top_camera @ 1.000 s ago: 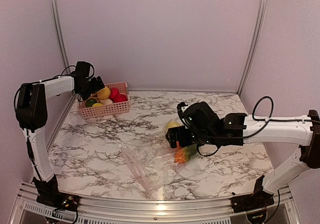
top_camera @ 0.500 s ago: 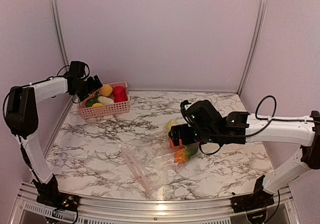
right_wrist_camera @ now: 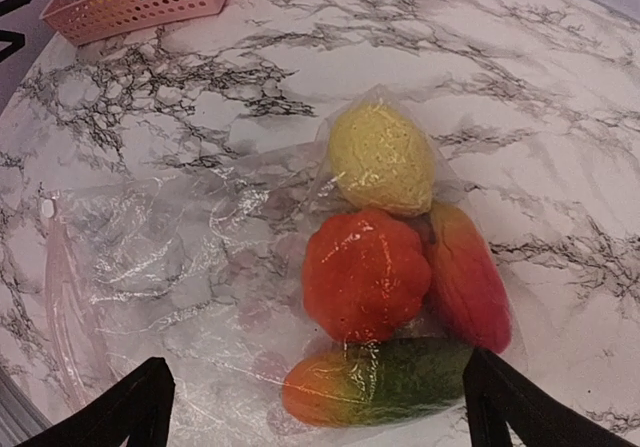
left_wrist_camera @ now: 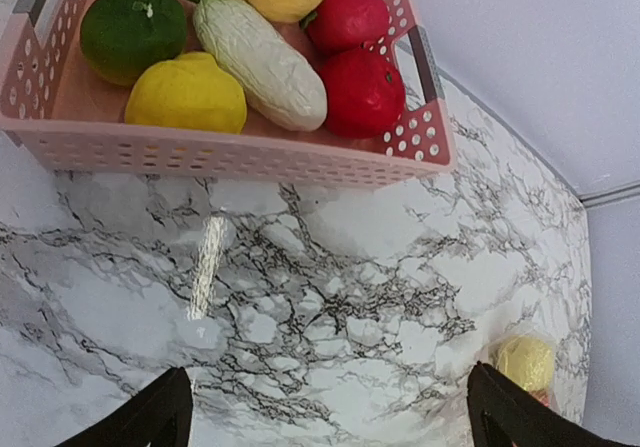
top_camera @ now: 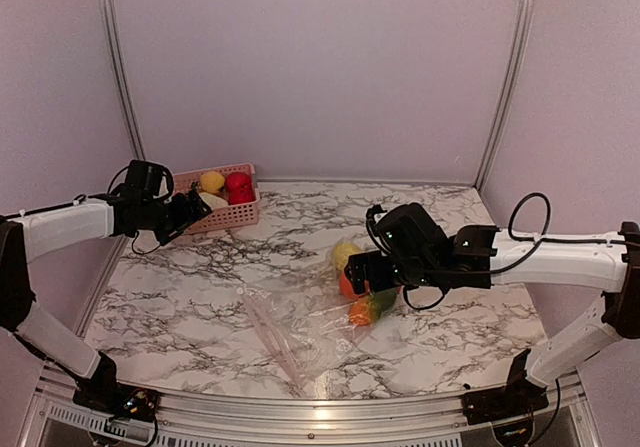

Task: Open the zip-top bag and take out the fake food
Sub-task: Pick up the fake fruit from the zipper food storage bag.

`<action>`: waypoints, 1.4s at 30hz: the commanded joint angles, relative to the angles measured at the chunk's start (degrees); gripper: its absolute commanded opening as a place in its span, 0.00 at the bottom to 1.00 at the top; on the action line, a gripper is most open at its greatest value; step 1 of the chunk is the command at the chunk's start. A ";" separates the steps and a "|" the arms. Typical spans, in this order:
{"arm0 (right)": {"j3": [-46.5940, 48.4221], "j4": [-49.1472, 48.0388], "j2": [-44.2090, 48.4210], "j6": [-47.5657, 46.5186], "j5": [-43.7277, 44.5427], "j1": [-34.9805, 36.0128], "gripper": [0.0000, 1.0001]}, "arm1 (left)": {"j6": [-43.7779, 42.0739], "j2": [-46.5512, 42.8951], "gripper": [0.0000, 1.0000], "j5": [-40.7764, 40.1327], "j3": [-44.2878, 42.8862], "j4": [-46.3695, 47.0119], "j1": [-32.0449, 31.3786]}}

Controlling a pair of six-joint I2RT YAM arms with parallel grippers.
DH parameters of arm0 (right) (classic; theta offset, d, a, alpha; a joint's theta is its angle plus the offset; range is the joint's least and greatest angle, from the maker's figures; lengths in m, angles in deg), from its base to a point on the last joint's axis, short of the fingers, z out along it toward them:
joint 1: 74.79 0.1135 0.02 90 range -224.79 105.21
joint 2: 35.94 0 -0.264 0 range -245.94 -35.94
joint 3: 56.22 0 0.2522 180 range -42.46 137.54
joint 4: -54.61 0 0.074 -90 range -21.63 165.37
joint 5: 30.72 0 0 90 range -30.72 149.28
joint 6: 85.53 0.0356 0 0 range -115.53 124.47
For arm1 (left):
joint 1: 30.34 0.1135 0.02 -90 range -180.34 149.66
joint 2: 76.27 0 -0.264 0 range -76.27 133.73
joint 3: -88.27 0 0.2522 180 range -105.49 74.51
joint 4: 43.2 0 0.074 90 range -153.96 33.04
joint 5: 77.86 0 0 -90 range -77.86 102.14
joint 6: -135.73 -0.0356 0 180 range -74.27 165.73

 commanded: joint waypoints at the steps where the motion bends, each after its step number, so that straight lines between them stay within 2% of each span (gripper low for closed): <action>1: -1.07 -0.68 1.50 0.24 -0.59 -1.10 0.98 | 0.84 -6.27 0.98 1.77 7.39 2.62 -4.44; 6: -2.63 -0.81 1.76 1.18 -0.79 -1.53 0.92 | 3.66 -11.27 0.96 2.19 16.22 4.74 -11.55; 9: -3.61 -0.97 1.83 1.78 -0.79 -1.73 0.88 | 6.26 -14.50 0.91 2.05 21.58 5.85 -14.38; 11: -4.17 -1.05 1.83 2.09 -0.95 -1.82 0.87 | 8.09 -16.91 0.84 2.08 24.94 6.88 -16.24; 15: -4.73 -1.06 1.77 2.19 -0.86 -1.94 0.86 | 11.03 -20.88 0.63 1.71 30.69 8.54 -19.68; 20: -4.98 -1.30 1.15 2.24 -0.88 -2.08 0.86 | 15.76 -22.54 0.48 2.01 36.22 13.70 -24.98; 28: -4.33 -1.74 -0.27 2.00 -1.22 -2.16 0.85 | 21.35 -21.57 0.35 1.11 38.71 20.20 -32.25; 35: -3.64 -1.13 -1.07 1.77 -1.20 -2.17 0.85 | 24.07 -13.95 0.26 0.44 37.43 27.08 -38.06; 42: -3.77 -0.37 -1.14 1.98 -0.97 -2.17 0.85 | 25.08 -7.84 0.20 1.64 34.85 32.32 -40.11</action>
